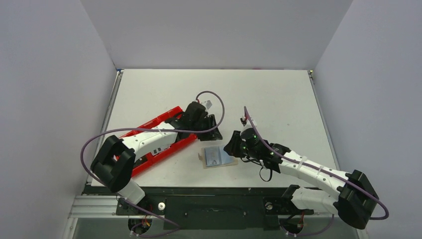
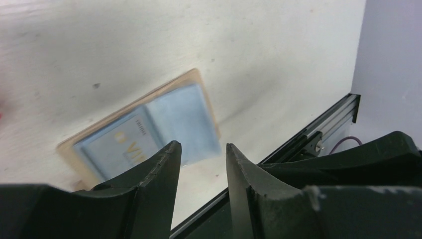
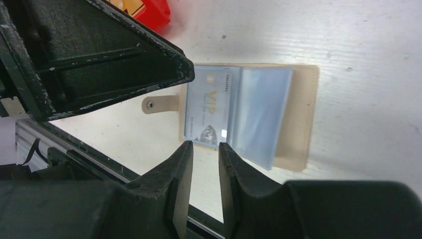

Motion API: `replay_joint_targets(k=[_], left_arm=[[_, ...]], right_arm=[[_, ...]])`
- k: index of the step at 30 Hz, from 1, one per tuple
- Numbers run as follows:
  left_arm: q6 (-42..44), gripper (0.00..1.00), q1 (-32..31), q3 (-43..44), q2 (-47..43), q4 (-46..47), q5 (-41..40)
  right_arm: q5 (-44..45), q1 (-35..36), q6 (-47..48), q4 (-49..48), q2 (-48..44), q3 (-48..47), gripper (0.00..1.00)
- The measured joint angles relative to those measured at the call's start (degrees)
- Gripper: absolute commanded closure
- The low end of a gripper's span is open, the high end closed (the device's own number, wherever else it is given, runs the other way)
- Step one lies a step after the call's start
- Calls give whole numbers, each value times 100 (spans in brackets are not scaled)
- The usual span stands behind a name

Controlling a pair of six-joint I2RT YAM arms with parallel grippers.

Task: Take the credit cards out of the card holder
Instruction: Remove the credit card from the card holder.

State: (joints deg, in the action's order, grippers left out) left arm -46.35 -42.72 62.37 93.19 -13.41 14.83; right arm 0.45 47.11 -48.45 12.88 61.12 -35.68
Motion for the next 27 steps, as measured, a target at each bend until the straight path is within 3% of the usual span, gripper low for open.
replay_joint_targets(k=[10, 27], left_arm=[[7, 75, 278, -1143, -376, -116, -136], [52, 85, 308, -1228, -278, -68, -138]], right_arm=[[-634, 98, -39, -551, 1305, -236, 77], [-1167, -210, -280, -1567, 2048, -70, 75]])
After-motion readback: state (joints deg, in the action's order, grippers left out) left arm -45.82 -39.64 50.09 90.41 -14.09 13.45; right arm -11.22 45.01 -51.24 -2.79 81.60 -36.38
